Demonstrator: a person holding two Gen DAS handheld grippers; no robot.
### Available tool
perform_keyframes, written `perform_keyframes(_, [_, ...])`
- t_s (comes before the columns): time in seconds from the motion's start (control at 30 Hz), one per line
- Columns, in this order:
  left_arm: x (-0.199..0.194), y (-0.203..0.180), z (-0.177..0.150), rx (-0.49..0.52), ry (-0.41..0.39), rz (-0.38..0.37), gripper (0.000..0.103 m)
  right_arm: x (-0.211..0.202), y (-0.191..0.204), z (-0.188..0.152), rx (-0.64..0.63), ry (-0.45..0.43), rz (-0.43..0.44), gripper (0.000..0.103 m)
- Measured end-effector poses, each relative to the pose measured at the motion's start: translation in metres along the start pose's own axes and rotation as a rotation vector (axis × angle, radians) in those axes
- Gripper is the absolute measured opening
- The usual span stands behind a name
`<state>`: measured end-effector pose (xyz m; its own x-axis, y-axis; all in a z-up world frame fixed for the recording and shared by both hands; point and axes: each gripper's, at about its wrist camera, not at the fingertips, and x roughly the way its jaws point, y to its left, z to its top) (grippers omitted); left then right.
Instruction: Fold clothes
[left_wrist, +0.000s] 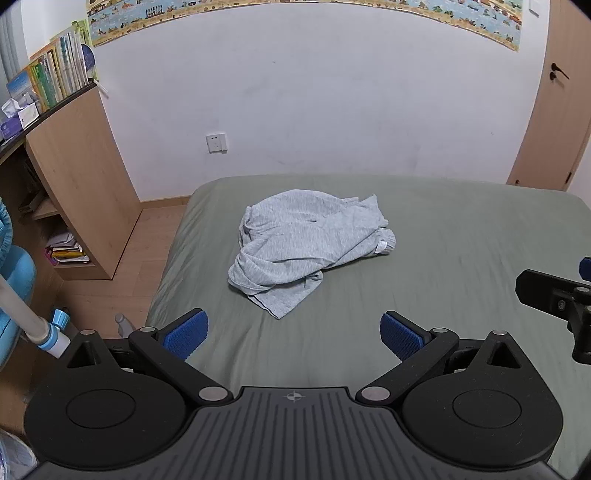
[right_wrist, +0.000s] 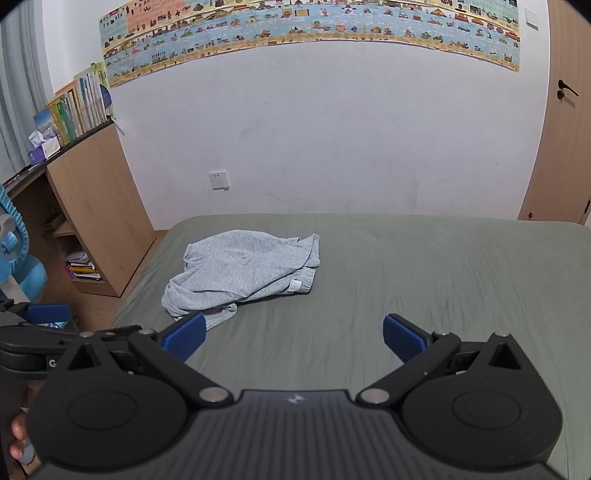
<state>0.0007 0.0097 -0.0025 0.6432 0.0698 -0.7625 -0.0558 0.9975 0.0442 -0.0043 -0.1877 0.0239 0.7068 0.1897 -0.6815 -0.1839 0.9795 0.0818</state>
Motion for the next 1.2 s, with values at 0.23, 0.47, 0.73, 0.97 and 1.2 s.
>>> perform_keyframes(0.23, [0.010, 0.003, 0.002, -0.002, 0.017, 0.006, 0.103, 0.007, -0.002, 0.002, -0.001, 0.003, -0.005, 0.103])
perform_keyframes(0.47, [0.026, 0.007, 0.006, -0.011, 0.032, 0.004, 0.103, 0.028, -0.004, 0.007, -0.004, 0.025, -0.005, 0.103])
perform_keyframes(0.73, [0.051, 0.010, 0.015, -0.023, 0.047, 0.017, 0.103, 0.059, -0.007, 0.014, 0.008, 0.057, -0.002, 0.103])
perform_keyframes(0.97, [0.076, 0.012, 0.024, -0.029, 0.053, 0.018, 0.103, 0.097, -0.014, 0.023, 0.021, 0.086, 0.013, 0.103])
perform_keyframes(1.2, [0.101, 0.011, 0.035, -0.029, 0.070, 0.030, 0.102, 0.129, -0.018, 0.030, 0.014, 0.110, 0.019, 0.103])
